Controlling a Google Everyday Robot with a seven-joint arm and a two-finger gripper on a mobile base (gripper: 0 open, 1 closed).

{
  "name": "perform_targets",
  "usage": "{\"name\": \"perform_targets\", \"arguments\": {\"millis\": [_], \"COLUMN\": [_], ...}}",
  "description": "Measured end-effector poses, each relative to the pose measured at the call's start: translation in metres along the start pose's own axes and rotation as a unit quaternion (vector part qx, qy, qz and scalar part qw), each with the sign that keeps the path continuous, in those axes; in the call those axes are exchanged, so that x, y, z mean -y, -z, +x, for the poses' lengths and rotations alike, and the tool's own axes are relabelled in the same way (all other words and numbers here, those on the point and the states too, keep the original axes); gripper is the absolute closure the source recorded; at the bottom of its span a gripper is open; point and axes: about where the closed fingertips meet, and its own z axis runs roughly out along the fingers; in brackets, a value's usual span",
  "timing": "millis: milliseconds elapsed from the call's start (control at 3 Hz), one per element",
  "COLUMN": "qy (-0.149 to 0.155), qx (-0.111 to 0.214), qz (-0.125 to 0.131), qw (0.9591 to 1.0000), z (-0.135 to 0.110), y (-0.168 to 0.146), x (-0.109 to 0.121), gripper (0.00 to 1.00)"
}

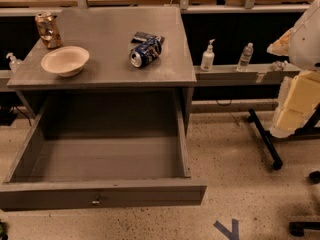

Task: Close top drawer

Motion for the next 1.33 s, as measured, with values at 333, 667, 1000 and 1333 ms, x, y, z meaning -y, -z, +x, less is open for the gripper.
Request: {"name": "perform_targets", "arguments": {"millis": [333,667,1000,1333], "qy": [0.0,0.008,0.034,0.034], "qx": [0.0,0.017,0.079,0.079], "qz": [0.0,0.003,-0.012,-0.009], "qw": [1.0,0.9998,0.9962,0.9962], "z": [0.0,-0.014,-0.071,-0.071], "y": [0.0,-0.021,-0.121,-0.121], "x": [0.0,0.0,-0.025,-0.024], "gripper": [0.0,0.0,0.0,0.0]}}
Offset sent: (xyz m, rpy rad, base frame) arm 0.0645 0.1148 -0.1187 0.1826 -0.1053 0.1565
